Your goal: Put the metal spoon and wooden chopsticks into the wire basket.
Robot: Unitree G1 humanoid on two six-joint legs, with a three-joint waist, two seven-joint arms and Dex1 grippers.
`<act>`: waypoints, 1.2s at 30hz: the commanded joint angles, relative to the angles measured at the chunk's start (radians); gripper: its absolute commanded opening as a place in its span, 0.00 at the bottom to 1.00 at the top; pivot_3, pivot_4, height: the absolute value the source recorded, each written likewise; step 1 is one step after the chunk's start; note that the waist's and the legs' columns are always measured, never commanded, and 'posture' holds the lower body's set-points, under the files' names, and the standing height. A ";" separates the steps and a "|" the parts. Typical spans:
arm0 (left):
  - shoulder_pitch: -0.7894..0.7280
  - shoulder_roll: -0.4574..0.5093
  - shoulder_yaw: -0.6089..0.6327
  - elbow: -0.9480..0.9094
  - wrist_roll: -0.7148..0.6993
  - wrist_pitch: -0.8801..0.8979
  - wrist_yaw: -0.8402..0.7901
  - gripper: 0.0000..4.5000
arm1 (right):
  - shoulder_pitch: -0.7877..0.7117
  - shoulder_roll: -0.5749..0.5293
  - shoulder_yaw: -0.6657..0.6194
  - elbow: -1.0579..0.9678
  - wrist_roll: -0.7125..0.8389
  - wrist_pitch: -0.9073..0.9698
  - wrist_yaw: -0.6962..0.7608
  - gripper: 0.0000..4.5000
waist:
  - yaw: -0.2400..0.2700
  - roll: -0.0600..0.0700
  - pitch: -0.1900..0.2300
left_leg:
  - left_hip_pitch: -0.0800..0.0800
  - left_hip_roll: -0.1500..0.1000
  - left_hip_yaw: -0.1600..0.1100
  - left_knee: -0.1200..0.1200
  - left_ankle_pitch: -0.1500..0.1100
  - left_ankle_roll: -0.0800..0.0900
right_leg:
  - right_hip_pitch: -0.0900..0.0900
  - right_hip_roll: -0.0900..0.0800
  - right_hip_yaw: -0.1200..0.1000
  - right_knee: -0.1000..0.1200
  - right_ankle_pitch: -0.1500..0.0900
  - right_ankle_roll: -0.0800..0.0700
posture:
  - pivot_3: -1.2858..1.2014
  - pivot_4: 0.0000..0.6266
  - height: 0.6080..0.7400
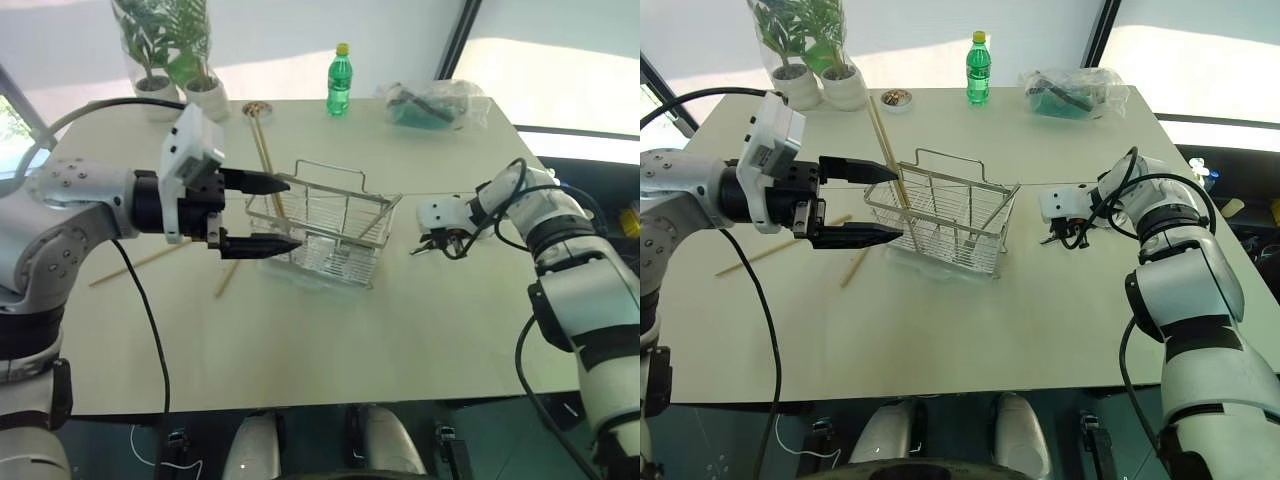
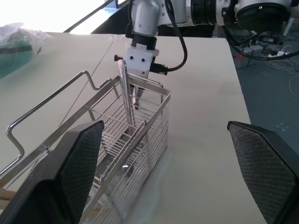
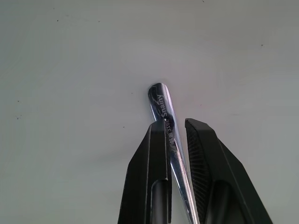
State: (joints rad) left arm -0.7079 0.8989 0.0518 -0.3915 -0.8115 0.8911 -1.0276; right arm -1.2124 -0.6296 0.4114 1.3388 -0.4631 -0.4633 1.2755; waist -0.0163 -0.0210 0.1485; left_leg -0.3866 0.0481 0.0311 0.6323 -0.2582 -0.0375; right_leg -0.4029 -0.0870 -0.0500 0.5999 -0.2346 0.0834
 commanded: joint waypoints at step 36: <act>-0.047 0.027 0.046 0.017 0.000 -0.016 0.048 1.00 | 0.022 0.022 -0.010 0.004 -0.030 0.028 -0.031 0.02 | -0.002 -0.003 -0.002 | 0.013 0.000 -0.001 -0.001 0.000 0.000 | 0.013 0.000 0.000 0.000 0.000 0.000 | 0.52 0.24 0.83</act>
State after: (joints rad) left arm -0.7265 0.9123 0.0640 -0.3699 -0.8159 0.8885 -0.9798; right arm -1.1993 -0.6068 0.4132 1.3392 -0.4973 -0.4306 1.2415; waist -0.0181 -0.0237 0.1470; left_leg -0.3732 0.0483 0.0305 0.6310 -0.2583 -0.0377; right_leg -0.3903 -0.0866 -0.0500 0.5996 -0.2349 0.0834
